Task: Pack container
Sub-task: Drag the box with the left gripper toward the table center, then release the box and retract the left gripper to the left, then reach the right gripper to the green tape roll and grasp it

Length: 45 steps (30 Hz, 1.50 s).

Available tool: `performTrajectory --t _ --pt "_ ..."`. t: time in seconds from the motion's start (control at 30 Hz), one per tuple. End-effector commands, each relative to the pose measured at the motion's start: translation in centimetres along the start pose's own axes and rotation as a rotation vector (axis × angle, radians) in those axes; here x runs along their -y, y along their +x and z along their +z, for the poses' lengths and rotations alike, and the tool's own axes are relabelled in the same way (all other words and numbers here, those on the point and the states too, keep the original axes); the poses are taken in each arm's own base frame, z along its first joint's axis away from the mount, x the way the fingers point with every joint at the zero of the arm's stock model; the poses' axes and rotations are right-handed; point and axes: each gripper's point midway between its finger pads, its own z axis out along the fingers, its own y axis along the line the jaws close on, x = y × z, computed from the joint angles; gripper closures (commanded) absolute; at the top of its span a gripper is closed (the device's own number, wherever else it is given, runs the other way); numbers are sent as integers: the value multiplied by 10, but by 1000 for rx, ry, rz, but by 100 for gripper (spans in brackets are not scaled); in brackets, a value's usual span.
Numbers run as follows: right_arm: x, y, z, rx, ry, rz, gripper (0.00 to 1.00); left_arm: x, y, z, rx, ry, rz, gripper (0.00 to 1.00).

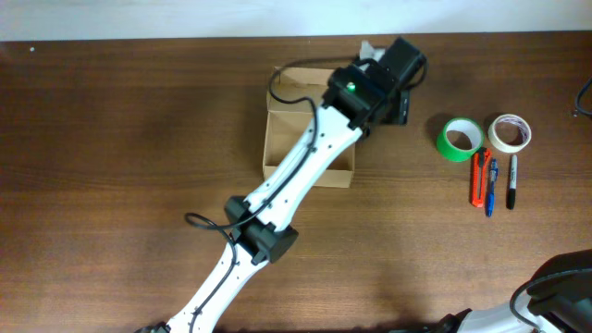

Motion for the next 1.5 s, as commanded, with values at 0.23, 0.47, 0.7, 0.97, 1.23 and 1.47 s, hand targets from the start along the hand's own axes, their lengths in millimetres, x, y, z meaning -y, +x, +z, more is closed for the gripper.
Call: performTrajectory --t 0.23,0.47,0.7,0.97,1.23,1.47 --pt "1 -8 -9 31 6 4 1 -119 -88 -142 314 -291 53 5" --pt "1 -8 -9 31 6 4 1 -259 -99 -212 312 -475 -93 4" --pt "-7 18 -10 -75 -45 39 1 -408 -86 -266 314 -621 -335 4" --pt "-60 43 -10 -177 -189 28 1 -524 -30 -275 185 -711 -577 0" --pt "-127 111 7 -322 43 -255 4 -568 14 -263 41 -764 -677 0" --pt "-173 140 66 -376 81 -304 22 -573 23 -258 8 -767 -690 0"
